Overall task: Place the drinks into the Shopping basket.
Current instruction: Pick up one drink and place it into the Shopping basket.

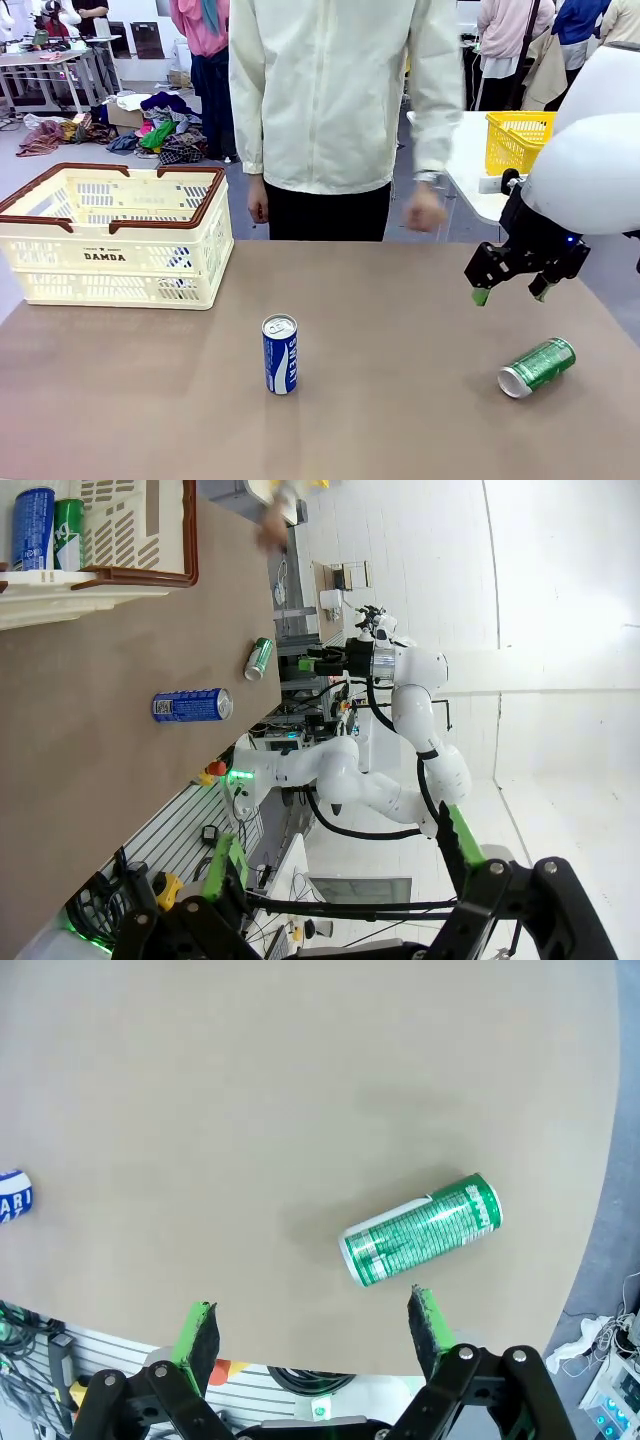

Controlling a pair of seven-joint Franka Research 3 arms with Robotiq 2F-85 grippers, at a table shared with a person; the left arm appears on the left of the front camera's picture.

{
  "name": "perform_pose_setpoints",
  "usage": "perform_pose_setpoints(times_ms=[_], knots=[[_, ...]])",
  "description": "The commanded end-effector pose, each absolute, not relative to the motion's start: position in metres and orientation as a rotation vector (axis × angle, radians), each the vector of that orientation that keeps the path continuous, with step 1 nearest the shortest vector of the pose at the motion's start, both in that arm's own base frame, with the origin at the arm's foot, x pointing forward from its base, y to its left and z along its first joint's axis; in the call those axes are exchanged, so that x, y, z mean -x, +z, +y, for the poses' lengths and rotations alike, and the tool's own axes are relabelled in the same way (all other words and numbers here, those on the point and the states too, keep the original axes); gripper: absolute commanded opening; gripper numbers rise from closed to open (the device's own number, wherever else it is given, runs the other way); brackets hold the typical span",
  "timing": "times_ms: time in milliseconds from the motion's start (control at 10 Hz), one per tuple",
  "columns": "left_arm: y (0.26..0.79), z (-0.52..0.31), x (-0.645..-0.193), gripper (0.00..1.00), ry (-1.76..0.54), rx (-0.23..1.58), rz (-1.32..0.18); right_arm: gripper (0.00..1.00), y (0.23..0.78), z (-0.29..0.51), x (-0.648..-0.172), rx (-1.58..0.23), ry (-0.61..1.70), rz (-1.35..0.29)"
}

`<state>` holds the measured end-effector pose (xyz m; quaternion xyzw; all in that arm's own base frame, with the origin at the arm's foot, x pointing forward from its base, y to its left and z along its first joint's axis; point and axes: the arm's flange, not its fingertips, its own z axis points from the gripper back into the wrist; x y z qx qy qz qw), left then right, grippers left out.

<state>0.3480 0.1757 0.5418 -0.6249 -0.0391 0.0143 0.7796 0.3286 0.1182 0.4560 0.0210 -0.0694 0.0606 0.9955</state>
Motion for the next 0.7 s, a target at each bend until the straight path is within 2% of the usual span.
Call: perform_pose_setpoints(times_ms=[0,300,500,600], knots=[[0.544,0.175,-0.348,1.00,0.043,1.363,-0.090,1.00,0.417,0.090,-0.294,-0.042,0.116,-0.135],[0.544,0.175,-0.348,1.00,0.043,1.363,-0.090,1.00,0.427,0.055,-0.297,-0.046,0.063,-0.136],[0.544,0.175,-0.348,1.00,0.043,1.363,-0.090,1.00,0.483,-0.047,-0.284,-0.207,0.022,-0.093],[0.544,0.175,-0.348,1.00,0.043,1.363,-0.090,1.00,0.506,-0.114,-0.271,-0.300,-0.072,-0.069]])
